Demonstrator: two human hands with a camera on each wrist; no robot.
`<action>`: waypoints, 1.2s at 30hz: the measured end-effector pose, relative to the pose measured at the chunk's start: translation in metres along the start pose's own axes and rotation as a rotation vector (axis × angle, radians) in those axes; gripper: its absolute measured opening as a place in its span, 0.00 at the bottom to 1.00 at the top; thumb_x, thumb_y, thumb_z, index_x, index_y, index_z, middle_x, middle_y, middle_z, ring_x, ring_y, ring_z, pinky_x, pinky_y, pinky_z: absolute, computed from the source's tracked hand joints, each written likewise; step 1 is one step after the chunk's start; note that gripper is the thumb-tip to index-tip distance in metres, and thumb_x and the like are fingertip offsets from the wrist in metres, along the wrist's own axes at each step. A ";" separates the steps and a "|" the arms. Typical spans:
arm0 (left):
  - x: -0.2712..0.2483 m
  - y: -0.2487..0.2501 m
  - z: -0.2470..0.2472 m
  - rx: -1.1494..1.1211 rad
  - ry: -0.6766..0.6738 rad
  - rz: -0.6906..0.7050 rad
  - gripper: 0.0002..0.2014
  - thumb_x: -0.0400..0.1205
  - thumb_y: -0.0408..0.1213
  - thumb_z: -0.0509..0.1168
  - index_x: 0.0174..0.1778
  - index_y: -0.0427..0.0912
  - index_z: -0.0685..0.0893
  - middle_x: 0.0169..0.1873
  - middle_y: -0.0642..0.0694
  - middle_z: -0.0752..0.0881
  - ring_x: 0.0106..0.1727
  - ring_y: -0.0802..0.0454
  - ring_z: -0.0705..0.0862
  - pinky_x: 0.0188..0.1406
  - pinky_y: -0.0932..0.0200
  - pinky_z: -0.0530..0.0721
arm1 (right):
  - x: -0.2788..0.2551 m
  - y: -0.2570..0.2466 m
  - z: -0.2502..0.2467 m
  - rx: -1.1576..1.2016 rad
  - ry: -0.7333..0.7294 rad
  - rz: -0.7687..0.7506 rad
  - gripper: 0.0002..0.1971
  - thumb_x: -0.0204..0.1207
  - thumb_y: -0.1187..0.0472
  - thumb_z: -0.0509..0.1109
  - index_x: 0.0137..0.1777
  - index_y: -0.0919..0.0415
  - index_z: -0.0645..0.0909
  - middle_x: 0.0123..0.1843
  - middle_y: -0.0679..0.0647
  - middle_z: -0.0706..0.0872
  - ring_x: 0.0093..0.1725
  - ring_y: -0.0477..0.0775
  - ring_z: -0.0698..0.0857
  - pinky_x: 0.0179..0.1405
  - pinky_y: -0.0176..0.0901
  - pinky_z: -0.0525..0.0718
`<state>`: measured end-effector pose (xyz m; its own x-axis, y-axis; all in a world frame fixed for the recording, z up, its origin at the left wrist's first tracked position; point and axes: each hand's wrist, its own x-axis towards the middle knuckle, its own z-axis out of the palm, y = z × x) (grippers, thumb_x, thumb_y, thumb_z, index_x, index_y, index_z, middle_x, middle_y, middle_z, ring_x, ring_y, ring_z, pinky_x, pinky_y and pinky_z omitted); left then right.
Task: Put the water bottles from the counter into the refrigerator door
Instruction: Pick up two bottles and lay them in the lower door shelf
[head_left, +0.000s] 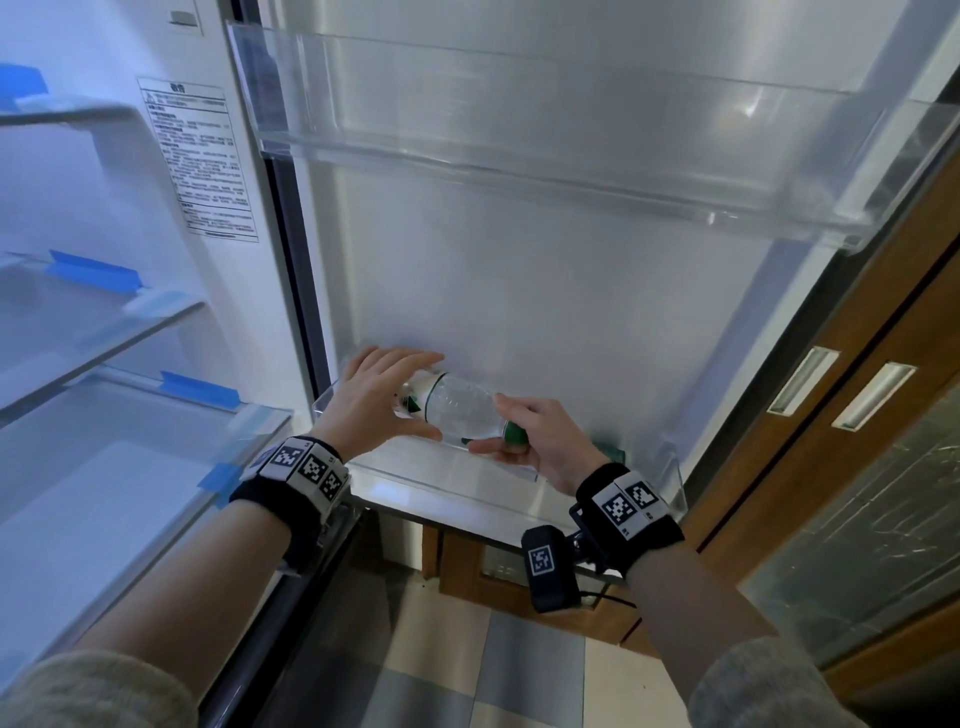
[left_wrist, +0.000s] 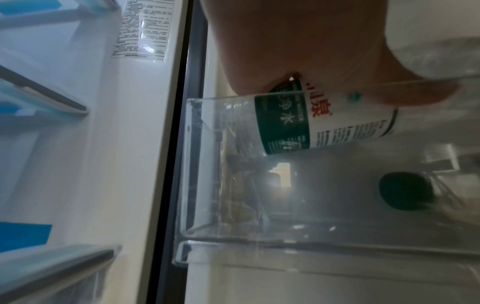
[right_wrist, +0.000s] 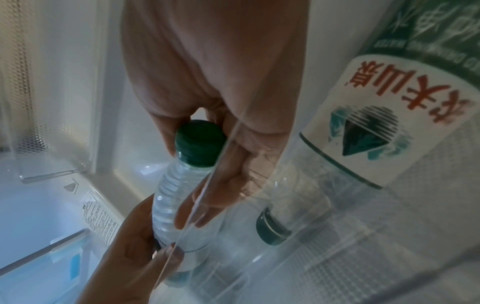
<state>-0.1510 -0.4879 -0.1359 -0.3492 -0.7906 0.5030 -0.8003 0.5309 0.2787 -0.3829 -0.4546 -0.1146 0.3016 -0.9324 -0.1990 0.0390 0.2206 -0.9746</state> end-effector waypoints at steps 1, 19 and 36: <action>-0.001 0.000 0.000 -0.015 0.008 -0.009 0.44 0.61 0.68 0.68 0.73 0.53 0.75 0.66 0.50 0.81 0.70 0.47 0.76 0.75 0.53 0.56 | 0.001 0.000 0.001 0.000 0.011 0.010 0.15 0.84 0.55 0.64 0.59 0.66 0.83 0.47 0.61 0.84 0.43 0.58 0.92 0.44 0.43 0.86; -0.002 -0.006 0.010 -0.099 -0.065 -0.013 0.40 0.76 0.73 0.42 0.49 0.47 0.90 0.49 0.54 0.90 0.54 0.57 0.83 0.55 0.59 0.78 | 0.001 0.000 0.000 -0.276 -0.044 0.142 0.08 0.83 0.61 0.66 0.58 0.61 0.83 0.51 0.55 0.85 0.41 0.53 0.90 0.47 0.43 0.88; -0.004 -0.001 0.008 -0.059 -0.110 -0.070 0.19 0.83 0.54 0.58 0.48 0.48 0.92 0.46 0.53 0.92 0.47 0.61 0.84 0.45 0.68 0.77 | 0.001 0.013 0.010 -0.914 0.246 -0.113 0.16 0.78 0.54 0.68 0.32 0.59 0.90 0.31 0.57 0.89 0.26 0.50 0.77 0.30 0.39 0.75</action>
<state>-0.1523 -0.4878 -0.1447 -0.3470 -0.8533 0.3892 -0.7958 0.4875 0.3592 -0.3723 -0.4500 -0.1268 0.1288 -0.9916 -0.0131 -0.7355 -0.0867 -0.6719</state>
